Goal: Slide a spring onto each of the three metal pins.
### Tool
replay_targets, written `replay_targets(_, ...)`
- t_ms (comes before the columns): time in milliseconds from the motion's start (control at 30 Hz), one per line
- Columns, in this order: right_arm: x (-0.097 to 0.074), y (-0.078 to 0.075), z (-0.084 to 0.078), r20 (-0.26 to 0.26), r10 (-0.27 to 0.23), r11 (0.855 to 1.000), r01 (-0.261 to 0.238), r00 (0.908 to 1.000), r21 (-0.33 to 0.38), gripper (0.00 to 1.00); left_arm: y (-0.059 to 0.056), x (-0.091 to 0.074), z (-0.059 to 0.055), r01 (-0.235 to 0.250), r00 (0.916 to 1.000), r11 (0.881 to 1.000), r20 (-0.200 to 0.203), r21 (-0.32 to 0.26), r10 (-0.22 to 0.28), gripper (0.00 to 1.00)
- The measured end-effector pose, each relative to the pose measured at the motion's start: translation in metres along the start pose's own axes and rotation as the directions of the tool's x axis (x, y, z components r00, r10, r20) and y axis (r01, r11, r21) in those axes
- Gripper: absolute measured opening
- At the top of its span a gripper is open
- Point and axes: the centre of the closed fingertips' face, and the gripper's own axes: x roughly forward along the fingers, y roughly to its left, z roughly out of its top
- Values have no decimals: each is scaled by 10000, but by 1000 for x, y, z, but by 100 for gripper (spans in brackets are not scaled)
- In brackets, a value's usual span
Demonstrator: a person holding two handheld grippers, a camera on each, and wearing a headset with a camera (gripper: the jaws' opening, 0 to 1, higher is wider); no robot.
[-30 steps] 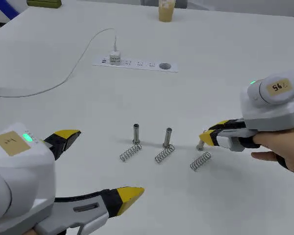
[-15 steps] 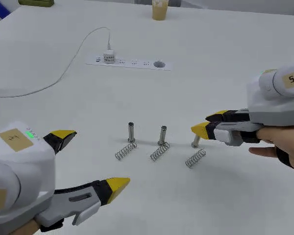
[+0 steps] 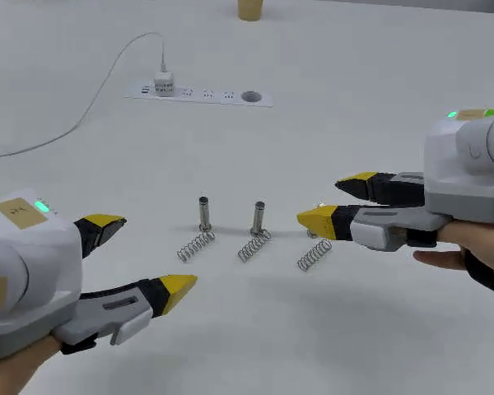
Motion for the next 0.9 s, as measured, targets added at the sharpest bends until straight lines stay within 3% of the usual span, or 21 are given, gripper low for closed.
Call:
replay_targets(300,-4,8,-2,353,169,9998,-173,9992,93,56,4,22,-10,263,9993,9991,-284,337,-253,54)
replay_targets(900,-10,20,-19,962,499,9966,-559,9941,607,63,10,59,-31,877,9934,9953,-707,-420,-905,33)
